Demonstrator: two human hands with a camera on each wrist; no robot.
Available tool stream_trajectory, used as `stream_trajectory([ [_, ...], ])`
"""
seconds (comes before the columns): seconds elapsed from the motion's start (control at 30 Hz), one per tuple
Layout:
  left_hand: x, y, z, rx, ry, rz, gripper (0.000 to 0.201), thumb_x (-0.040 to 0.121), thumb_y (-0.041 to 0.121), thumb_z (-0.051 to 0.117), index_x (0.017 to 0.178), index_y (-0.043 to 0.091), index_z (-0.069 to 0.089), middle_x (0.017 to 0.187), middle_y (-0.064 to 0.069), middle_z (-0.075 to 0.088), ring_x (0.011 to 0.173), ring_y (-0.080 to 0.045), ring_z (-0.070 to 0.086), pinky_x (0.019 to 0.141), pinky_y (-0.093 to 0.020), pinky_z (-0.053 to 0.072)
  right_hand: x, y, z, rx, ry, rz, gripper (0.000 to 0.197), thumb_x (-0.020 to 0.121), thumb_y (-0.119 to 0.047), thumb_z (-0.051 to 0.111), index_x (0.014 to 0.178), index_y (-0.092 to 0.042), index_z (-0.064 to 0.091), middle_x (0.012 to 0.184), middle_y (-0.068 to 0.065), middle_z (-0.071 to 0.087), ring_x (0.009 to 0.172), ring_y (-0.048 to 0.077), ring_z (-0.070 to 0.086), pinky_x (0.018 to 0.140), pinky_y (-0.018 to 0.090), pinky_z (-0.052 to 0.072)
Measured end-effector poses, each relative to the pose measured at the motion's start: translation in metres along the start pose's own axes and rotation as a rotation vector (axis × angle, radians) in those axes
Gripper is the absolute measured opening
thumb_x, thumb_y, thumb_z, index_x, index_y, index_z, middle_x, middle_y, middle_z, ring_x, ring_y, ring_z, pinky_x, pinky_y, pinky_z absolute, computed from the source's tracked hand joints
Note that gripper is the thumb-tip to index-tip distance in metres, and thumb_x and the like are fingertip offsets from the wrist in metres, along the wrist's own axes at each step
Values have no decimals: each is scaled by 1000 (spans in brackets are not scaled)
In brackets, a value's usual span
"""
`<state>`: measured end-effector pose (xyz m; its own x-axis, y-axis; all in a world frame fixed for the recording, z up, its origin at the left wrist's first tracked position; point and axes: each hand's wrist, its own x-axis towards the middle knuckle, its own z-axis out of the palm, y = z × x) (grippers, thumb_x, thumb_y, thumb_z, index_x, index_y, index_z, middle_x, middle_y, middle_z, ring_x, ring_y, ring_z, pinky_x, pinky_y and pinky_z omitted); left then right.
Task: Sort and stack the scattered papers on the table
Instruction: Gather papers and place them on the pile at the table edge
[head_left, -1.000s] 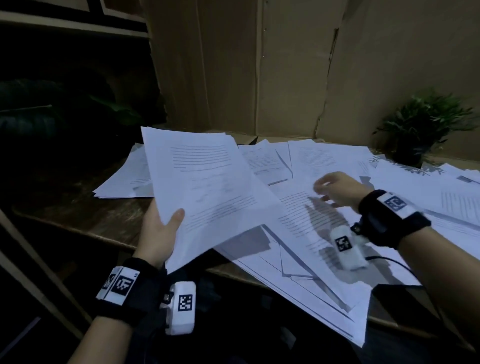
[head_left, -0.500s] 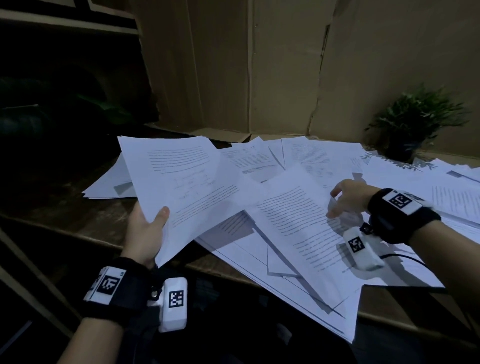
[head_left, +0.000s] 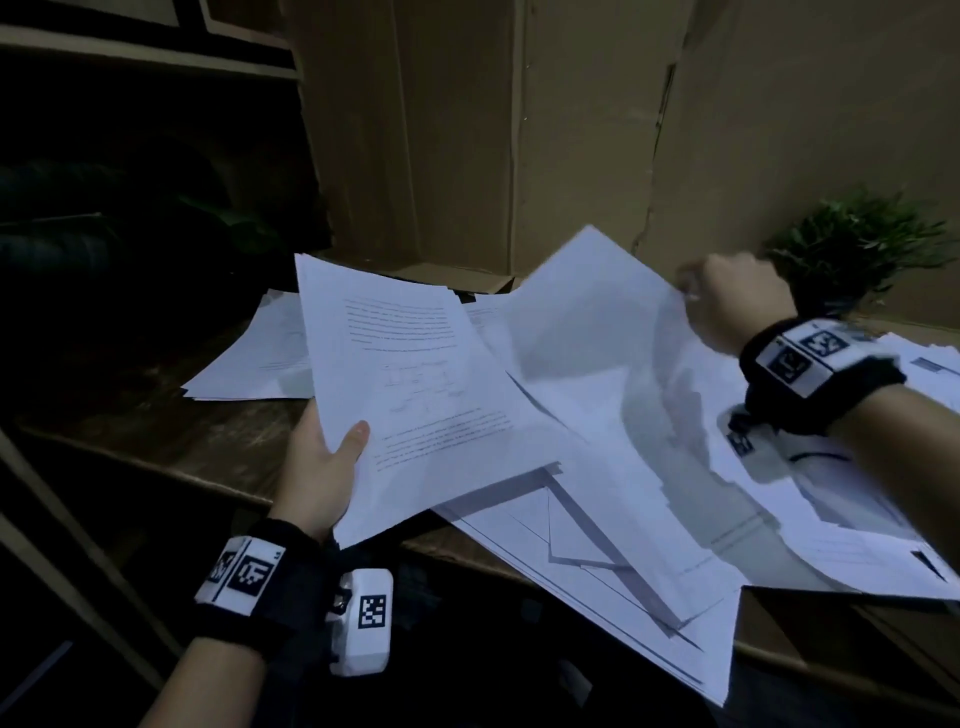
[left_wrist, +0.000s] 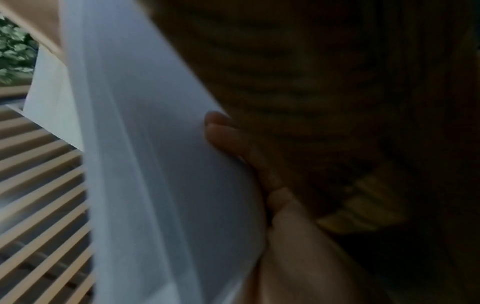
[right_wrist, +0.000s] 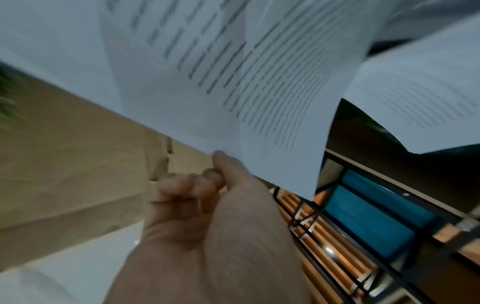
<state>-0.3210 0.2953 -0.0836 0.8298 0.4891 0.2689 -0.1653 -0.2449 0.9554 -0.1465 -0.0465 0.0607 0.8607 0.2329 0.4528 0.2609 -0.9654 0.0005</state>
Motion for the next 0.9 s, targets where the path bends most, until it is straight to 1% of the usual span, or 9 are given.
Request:
stream_trajectory([
  [0.1, -1, 2, 3, 30, -53, 2, 35, 101, 11, 50, 136, 19, 50, 123, 11, 62, 115, -12, 57, 88, -24, 45, 15, -41, -27, 1, 222, -221, 18, 88, -8, 52, 96, -14, 67, 93, 21, 64, 82, 45, 61, 62, 36, 36],
  [0.23, -2, 3, 2, 17, -102, -23, 37, 103, 15, 46, 139, 25, 49, 130, 12, 61, 122, -12, 56, 102, -37, 45, 17, -112, -32, 65, 273, -571, 23, 89, 1, 50, 95, -11, 69, 94, 15, 62, 75, 38, 61, 60, 37, 39],
  [0.3, -3, 3, 2, -10, -114, -44, 36, 104, 16, 44, 136, 32, 49, 131, 12, 61, 124, -14, 56, 105, -42, 44, 8, -145, -28, 79, 248, -693, 22, 86, 4, 53, 90, -10, 69, 90, 14, 61, 70, 36, 60, 59, 36, 35],
  [0.4, -2, 3, 2, -25, -104, -46, 33, 106, 20, 39, 134, 33, 51, 130, 10, 63, 122, -16, 58, 106, -50, 44, -14, -187, -12, 79, 147, -805, 14, 85, 2, 56, 86, -9, 65, 90, 14, 59, 71, 37, 60, 58, 40, 39],
  [0.53, -6, 9, 6, -25, -95, 3, 39, 101, 44, 38, 136, 33, 51, 131, 14, 62, 124, -8, 56, 107, -45, 43, -55, -227, 17, 58, -92, -880, 11, 95, -7, 50, 96, -12, 60, 97, 8, 51, 76, 32, 52, 57, 36, 30],
  [0.63, -8, 12, 8, -21, -84, 16, 36, 99, 48, 45, 130, 34, 54, 122, 13, 67, 117, -6, 61, 100, -42, 49, -63, -238, 27, 230, -257, -809, 14, 96, -10, 48, 102, -18, 58, 108, 4, 57, 85, 29, 54, 63, 34, 37],
  [0.73, -8, 12, 5, 62, -95, 29, 40, 96, 36, 56, 134, 26, 52, 122, 13, 66, 115, -5, 61, 97, -35, 50, -53, -225, 18, 655, -401, -633, 34, 99, -12, 52, 131, -22, 55, 126, 6, 62, 93, 19, 60, 85, 36, 51],
  [0.83, -8, 8, 1, 130, -112, 4, 43, 96, 17, 59, 137, 24, 49, 126, 15, 62, 118, -6, 58, 94, -29, 48, -31, -190, 10, 912, -454, -314, 36, 99, -13, 53, 134, -16, 49, 123, 10, 63, 92, 26, 69, 80, 45, 59],
  [0.9, -8, 7, 0, 138, -105, -17, 43, 96, 15, 59, 137, 25, 49, 125, 16, 63, 116, -6, 59, 95, -32, 49, -13, -157, 14, 828, -435, -103, 34, 96, -16, 56, 130, -10, 51, 114, 12, 65, 96, 30, 67, 81, 46, 58],
])
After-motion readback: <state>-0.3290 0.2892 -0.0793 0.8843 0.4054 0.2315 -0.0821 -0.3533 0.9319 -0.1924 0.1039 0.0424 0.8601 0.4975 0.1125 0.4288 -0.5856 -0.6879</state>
